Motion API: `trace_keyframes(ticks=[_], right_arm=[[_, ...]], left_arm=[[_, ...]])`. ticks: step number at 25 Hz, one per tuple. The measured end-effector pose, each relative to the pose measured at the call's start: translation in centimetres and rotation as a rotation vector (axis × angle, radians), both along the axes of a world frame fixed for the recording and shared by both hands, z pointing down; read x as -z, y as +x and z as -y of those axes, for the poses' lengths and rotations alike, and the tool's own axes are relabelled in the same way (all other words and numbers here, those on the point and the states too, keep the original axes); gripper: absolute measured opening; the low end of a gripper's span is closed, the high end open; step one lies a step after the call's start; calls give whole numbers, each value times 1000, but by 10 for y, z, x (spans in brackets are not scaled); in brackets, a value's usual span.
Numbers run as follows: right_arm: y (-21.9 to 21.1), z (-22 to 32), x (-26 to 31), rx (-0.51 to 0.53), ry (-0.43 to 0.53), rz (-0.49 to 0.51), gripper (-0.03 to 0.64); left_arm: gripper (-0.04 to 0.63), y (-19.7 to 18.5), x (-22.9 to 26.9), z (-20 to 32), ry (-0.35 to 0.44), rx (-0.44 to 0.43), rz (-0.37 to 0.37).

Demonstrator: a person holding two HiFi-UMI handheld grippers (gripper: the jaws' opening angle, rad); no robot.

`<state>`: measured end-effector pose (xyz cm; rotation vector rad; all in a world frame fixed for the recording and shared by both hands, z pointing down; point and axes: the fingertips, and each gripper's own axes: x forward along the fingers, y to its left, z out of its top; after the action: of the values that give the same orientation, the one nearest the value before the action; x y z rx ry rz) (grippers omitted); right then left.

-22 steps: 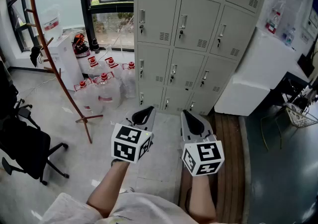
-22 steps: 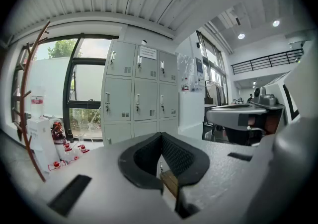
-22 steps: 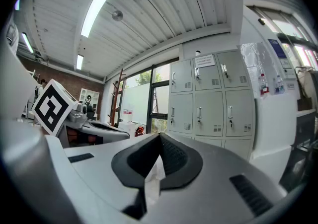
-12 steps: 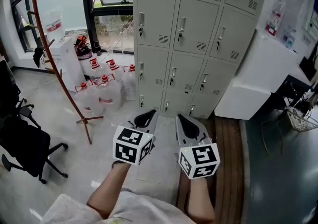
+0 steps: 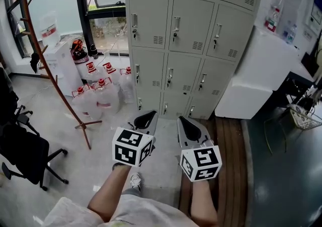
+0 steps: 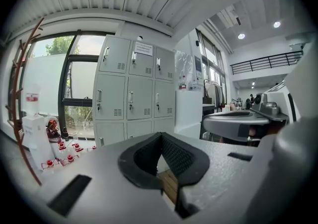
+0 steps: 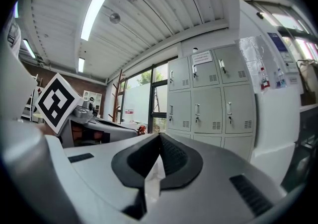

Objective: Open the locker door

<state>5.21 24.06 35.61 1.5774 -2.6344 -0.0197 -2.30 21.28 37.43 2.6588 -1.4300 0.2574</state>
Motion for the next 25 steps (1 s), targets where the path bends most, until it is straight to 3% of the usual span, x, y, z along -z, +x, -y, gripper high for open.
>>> trace_keyframes(ticks=[12,25], right_arm=[[-7,87,-10,-52,-28,-17,2],[-74,215,-1,-78,-47,-80,2]], left_arm=[[6,-4,-8,92,-13,-56,-16],[6,-66,-1,223,5,-77,-9]])
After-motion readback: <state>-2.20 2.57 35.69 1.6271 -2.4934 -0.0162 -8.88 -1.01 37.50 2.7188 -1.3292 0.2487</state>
